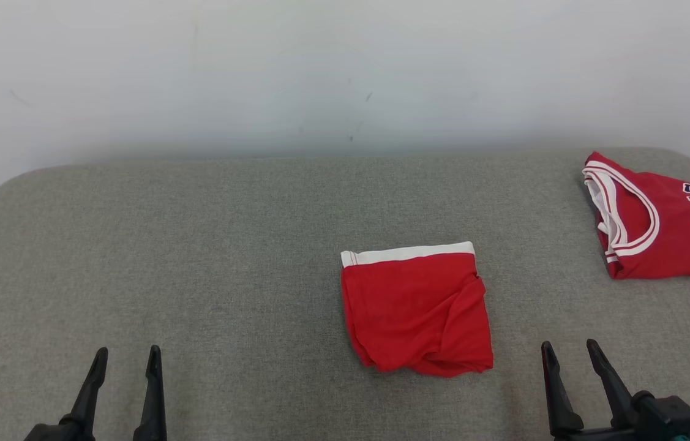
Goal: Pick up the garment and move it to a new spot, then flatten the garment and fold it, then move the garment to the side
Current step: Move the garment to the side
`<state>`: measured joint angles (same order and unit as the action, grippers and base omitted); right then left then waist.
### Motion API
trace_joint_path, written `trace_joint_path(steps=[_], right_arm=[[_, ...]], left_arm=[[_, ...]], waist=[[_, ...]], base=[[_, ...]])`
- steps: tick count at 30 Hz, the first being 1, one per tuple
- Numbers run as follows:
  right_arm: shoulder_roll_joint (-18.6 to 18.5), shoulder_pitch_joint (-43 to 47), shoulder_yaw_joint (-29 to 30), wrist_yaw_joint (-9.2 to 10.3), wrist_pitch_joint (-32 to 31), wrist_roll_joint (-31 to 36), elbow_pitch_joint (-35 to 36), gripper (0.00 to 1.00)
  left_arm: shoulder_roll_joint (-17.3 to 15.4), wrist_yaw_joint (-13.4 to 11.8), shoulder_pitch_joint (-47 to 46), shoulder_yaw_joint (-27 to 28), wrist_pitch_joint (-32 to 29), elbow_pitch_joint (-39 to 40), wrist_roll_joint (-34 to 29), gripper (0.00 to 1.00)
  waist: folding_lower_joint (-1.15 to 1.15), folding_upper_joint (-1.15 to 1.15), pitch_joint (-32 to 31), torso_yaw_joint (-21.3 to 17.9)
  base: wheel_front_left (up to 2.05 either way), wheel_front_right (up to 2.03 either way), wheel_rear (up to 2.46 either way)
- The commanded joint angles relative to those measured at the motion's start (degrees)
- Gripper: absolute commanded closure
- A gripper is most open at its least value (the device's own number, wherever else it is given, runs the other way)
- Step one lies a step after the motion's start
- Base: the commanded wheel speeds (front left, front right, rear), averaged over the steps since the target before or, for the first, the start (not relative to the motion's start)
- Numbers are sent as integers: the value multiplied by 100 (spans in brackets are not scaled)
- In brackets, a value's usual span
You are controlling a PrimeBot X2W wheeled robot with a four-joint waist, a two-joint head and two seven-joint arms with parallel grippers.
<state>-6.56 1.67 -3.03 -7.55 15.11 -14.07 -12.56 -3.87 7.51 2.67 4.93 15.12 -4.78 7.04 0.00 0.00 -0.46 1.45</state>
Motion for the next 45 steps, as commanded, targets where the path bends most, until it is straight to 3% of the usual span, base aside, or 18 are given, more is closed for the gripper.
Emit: trace_joint_path(steps=[1, 10, 21, 35, 36, 37, 38, 45], right_arm=[[-10, -41, -25, 17, 1, 14, -24, 0], [-213, -1070, -120, 17, -506, 181, -420, 0], [-328, -2275, -249, 17, -1272, 174, -1673, 0], [-185, -2932, -594, 17, -1297, -23, -3269, 0], [-129, -2907, -671, 16, -1303, -86, -3341, 52], [-112, -2903, -734, 14, -1289, -138, -3399, 66], [-125, -2925, -796, 4, -1251, -185, -3435, 100], [-482, -3395, -1169, 19, -1046, -292, -3448, 100]], left_arm=[[14, -6, 56, 12, -2, -8, -20, 0], [49, -6, -239, -118, -2, -16, 74, 0], [73, -6, -574, -245, -2, -115, 186, 0], [85, -6, -915, -306, -1, -180, 260, 0], [85, -6, -925, -296, -2, -185, 261, 0], [87, -6, -930, -294, -2, -197, 264, 0], [88, -6, -934, -296, -2, -204, 260, 0], [93, -6, -984, -292, -1, -170, 250, 0]], waist=[[0, 0, 15, 10], [0, 0, 301, 252], [0, 0, 756, 644], [0, 0, 1205, 791], [0, 0, 1216, 775], [0, 0, 1223, 755], [0, 0, 1227, 732], [0, 0, 1281, 543]], base=[[0, 0, 0], [0, 0, 0], [0, 0, 0], [0, 0, 0], [0, 0, 0], [0, 0, 0], [0, 0, 0], [0, 0, 0]])
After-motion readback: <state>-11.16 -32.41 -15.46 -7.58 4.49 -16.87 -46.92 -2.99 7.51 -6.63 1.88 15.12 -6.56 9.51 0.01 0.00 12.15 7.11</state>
